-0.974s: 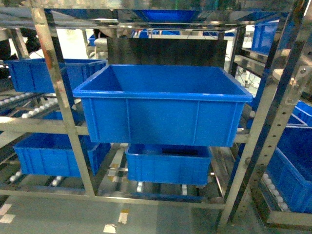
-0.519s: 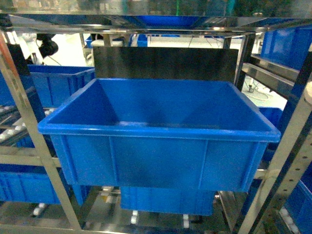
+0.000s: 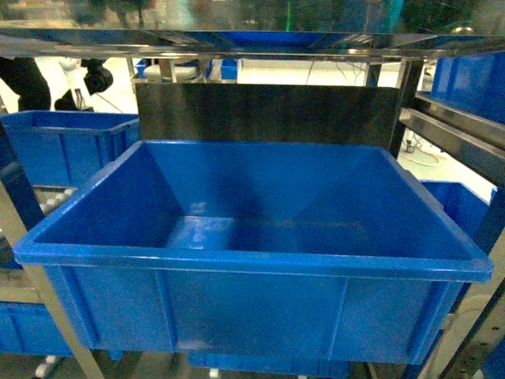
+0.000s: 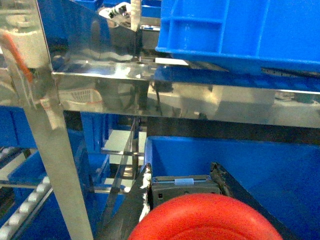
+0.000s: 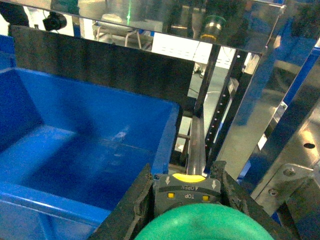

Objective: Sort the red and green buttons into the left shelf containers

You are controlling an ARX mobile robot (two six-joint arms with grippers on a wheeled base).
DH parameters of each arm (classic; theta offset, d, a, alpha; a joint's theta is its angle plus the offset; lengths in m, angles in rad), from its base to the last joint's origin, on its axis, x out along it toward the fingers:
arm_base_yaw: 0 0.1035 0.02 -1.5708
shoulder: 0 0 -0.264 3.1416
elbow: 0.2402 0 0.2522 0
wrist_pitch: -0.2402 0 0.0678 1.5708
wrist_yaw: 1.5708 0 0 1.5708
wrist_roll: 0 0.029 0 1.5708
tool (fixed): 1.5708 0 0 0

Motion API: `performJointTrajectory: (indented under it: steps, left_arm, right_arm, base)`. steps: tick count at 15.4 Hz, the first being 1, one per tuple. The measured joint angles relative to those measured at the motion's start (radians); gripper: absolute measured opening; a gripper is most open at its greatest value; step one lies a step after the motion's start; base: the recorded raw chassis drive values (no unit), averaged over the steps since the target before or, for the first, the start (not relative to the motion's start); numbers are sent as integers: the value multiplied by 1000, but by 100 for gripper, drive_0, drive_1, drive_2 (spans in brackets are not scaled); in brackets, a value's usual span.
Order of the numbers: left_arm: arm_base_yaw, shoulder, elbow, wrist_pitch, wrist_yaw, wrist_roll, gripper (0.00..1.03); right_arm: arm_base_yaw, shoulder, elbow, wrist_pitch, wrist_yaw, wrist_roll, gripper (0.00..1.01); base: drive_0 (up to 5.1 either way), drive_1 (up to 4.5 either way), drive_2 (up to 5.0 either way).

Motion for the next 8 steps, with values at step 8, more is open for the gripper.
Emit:
performJointTrajectory:
  steps: [8]
  left_arm:
    - [0,0,0,-3,0,0,27]
  right_arm:
    - [5,44,2,56,-24,6,29]
  base:
    - [0,0,0]
